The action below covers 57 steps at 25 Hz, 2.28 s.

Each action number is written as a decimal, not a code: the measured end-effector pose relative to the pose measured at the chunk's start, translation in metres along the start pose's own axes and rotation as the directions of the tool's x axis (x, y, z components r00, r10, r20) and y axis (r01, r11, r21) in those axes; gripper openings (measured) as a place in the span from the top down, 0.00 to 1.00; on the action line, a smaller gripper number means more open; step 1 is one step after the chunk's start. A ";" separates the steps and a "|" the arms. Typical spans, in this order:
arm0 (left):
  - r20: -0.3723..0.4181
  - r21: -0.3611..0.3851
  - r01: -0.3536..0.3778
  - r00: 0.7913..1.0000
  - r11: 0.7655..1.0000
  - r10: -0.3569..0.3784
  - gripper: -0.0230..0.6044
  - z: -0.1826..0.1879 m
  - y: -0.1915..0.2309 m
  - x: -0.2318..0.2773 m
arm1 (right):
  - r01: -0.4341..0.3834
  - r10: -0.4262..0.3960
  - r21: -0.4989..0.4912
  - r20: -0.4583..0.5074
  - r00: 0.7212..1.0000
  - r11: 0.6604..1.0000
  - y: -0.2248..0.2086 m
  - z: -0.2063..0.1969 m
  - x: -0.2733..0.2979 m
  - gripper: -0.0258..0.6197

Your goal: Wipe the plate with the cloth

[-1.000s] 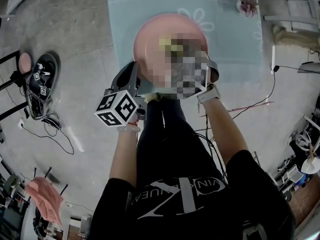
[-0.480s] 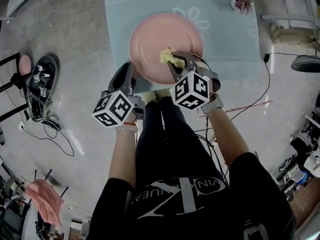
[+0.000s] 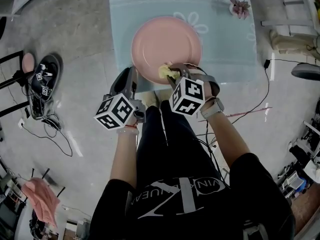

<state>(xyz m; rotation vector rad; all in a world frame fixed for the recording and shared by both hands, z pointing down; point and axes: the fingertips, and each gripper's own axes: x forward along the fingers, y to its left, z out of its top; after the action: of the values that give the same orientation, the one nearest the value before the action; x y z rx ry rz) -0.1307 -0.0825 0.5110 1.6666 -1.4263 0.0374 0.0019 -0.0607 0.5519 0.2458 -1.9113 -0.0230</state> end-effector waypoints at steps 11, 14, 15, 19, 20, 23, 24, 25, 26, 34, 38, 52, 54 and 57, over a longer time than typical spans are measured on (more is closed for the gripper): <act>0.020 0.219 -0.023 1.000 0.976 0.019 0.96 0.032 -0.021 -0.035 | -0.050 0.005 0.339 0.131 0.991 0.940 -0.032 -0.008 -0.044 0.83; 0.058 0.293 -0.022 0.998 0.956 0.005 0.96 0.053 -0.035 -0.040 | -0.056 -0.059 0.473 0.224 0.973 0.879 -0.053 -0.009 -0.070 0.83; 0.069 0.313 -0.021 0.998 0.950 -0.001 0.96 0.059 -0.040 -0.043 | -0.063 -0.081 0.509 0.255 0.964 0.858 -0.059 -0.008 -0.079 0.83; 0.121 0.335 -0.006 0.992 0.942 -0.036 0.96 0.084 -0.058 -0.057 | -0.088 -0.156 0.592 0.348 0.924 0.801 -0.074 -0.002 -0.112 0.83; 0.136 0.346 -0.005 0.990 0.938 -0.045 0.96 0.092 -0.063 -0.061 | -0.090 -0.173 0.600 0.366 0.915 0.795 -0.077 0.000 -0.120 0.83; 0.182 0.400 -0.011 0.981 0.916 -0.068 0.96 0.114 -0.079 -0.073 | -0.102 -0.220 0.621 0.420 0.881 0.777 -0.087 0.010 -0.144 0.83; 0.196 0.418 -0.015 0.978 0.908 -0.074 0.96 0.121 -0.084 -0.077 | -0.105 -0.235 0.626 0.436 0.869 0.773 -0.090 0.013 -0.152 0.83; 0.210 0.433 -0.019 0.974 0.901 -0.081 0.96 0.127 -0.088 -0.081 | -0.106 -0.251 0.631 0.450 0.857 0.769 -0.093 0.017 -0.160 0.83; 0.223 0.445 -0.022 0.971 0.895 -0.087 0.96 0.133 -0.093 -0.085 | -0.106 -0.267 0.635 0.463 0.845 0.765 -0.096 0.020 -0.168 0.83; 0.287 0.509 -0.030 0.948 0.860 -0.137 0.96 0.167 -0.126 -0.108 | -0.115 -0.390 0.669 0.555 0.735 0.735 -0.121 0.041 -0.227 0.83; 0.310 0.545 -0.039 0.937 0.838 -0.158 0.96 0.181 -0.142 -0.122 | -0.088 -0.428 0.663 0.572 0.700 0.743 -0.127 0.048 -0.253 0.83; 0.390 0.600 -0.082 0.899 0.796 -0.201 0.96 0.217 -0.173 -0.164 | -0.041 -0.543 0.675 0.626 0.560 0.736 -0.140 0.065 -0.319 0.83; 0.405 0.599 -0.093 0.892 0.795 -0.201 0.96 0.219 -0.176 -0.170 | -0.032 -0.555 0.678 0.627 0.547 0.735 -0.141 0.064 -0.327 0.83; 0.427 0.600 -0.113 0.883 0.792 -0.197 0.96 0.225 -0.182 -0.178 | -0.020 -0.571 0.682 0.627 0.531 0.731 -0.144 0.062 -0.339 0.83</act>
<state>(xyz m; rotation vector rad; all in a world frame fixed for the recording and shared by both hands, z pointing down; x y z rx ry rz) -0.1587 -0.1038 0.1731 2.3674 -1.8730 0.0807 0.0781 -0.1461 0.1969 1.2253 -2.7449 0.3421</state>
